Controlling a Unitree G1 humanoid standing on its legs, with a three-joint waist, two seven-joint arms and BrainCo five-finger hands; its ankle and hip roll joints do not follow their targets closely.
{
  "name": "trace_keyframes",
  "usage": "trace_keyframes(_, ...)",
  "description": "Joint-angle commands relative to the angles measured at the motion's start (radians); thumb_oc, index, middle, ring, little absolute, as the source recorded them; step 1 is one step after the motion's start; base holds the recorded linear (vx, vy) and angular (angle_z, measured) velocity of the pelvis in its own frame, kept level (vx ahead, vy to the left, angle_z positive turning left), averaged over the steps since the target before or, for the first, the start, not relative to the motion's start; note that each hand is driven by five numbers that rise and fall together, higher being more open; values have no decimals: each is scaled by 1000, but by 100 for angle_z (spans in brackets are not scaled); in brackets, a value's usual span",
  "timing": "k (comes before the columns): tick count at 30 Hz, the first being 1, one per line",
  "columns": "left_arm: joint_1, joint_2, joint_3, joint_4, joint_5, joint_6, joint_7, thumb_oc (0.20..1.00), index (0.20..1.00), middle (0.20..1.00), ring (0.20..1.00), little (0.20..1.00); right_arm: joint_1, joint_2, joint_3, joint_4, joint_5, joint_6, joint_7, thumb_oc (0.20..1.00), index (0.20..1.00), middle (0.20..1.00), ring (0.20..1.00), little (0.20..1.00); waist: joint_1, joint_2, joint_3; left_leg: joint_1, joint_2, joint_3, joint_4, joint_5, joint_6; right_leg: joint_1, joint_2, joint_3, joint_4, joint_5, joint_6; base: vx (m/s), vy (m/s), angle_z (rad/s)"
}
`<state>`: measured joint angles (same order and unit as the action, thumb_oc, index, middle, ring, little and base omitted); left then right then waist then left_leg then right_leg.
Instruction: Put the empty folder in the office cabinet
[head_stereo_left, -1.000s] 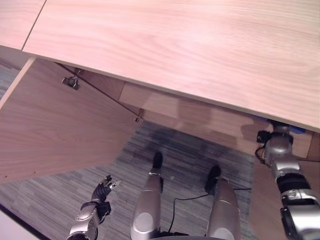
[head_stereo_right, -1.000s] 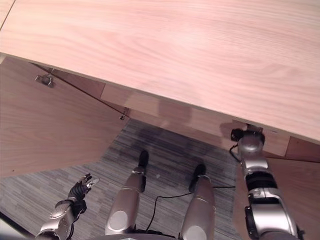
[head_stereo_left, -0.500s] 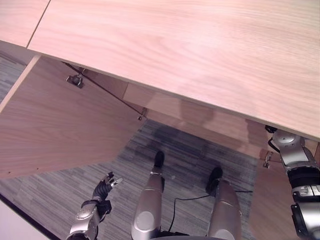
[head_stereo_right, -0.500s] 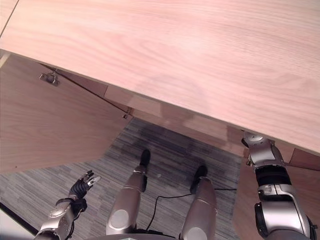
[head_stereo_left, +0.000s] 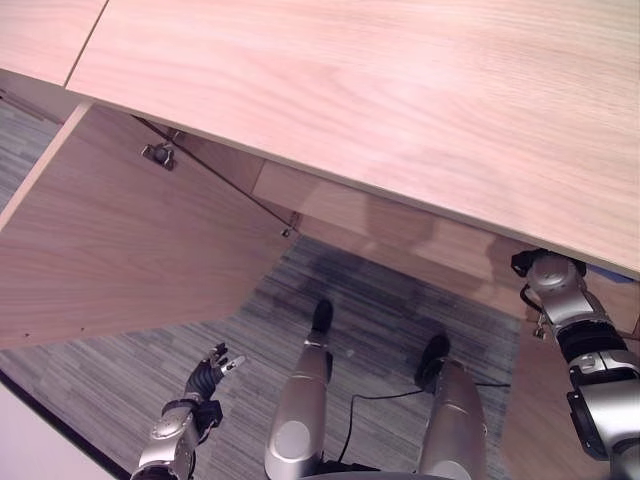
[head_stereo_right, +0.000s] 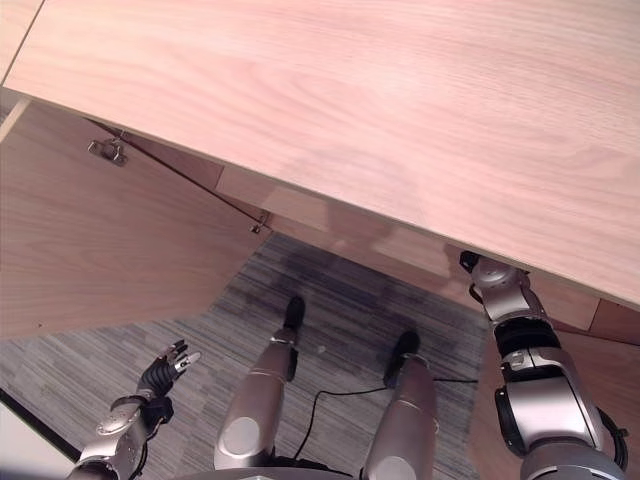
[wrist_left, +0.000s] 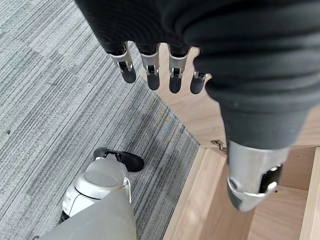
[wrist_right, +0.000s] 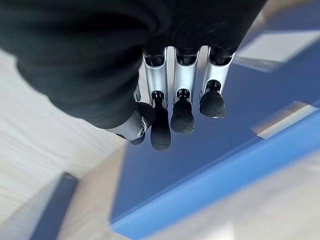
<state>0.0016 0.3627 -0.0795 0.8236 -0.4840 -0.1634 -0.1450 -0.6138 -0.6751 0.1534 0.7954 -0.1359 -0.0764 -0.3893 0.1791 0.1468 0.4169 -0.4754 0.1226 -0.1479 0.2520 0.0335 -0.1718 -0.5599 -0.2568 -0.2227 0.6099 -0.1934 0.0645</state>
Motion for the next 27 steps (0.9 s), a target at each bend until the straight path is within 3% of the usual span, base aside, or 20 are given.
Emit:
trace_keyframes(1,24,77,-50,11,-2,-25,2,1000,1000,1000,1000,1000,-45,-9,12,52,82,-31,24,200,200,200,200,200,20,5,-25,-29,-7,-24,31,-55,12,74,-14,31,-71,-5,76,0,0,0)
trace_keyframes(11,20,106,-75,5,-17,-26,-4,1000,1000,1000,1000,1000,-131,-23,62,226,187,-32,77,200,200,200,200,200,33,20,-6,-56,-13,-29,48,-50,12,51,-21,29,-50,-9,74,-1,0,0)
trace_keyframes(21,25,155,-116,-42,-30,-28,-16,1000,1000,1000,1000,1000,-249,-117,114,369,259,-24,113,200,200,200,200,200,45,38,22,-123,-21,-33,118,-61,15,-8,-34,39,12,-24,72,-7,4,5)
trace_keyframes(22,23,166,-126,-45,-30,-27,-19,1000,1000,1000,1000,1000,-276,-142,123,402,272,-21,117,200,200,200,200,200,45,35,25,-132,-21,-31,150,-103,12,-18,-38,50,48,-70,78,-21,9,5)
trace_keyframes(23,22,166,-125,-46,-30,-27,-19,1000,1000,1000,1000,1000,-279,-143,123,403,273,-22,117,200,200,200,200,200,47,40,28,-143,-22,-32,139,-68,15,-27,-38,44,33,-34,71,69,-27,8)
trace_keyframes(24,22,172,-128,-48,-28,-27,-20,1000,1000,1000,1000,1000,-288,-151,134,416,274,-20,119,200,200,200,200,200,45,36,28,-143,-22,-29,165,-109,12,-29,-41,51,63,-75,77,-14,1,3)
trace_keyframes(27,22,188,-133,-51,-27,-26,-21,1000,1000,1000,1000,1000,-319,-177,148,443,286,-15,128,200,200,200,200,200,47,37,35,-177,-23,-31,205,-120,14,-57,-46,57,90,-80,75,23,-10,0)
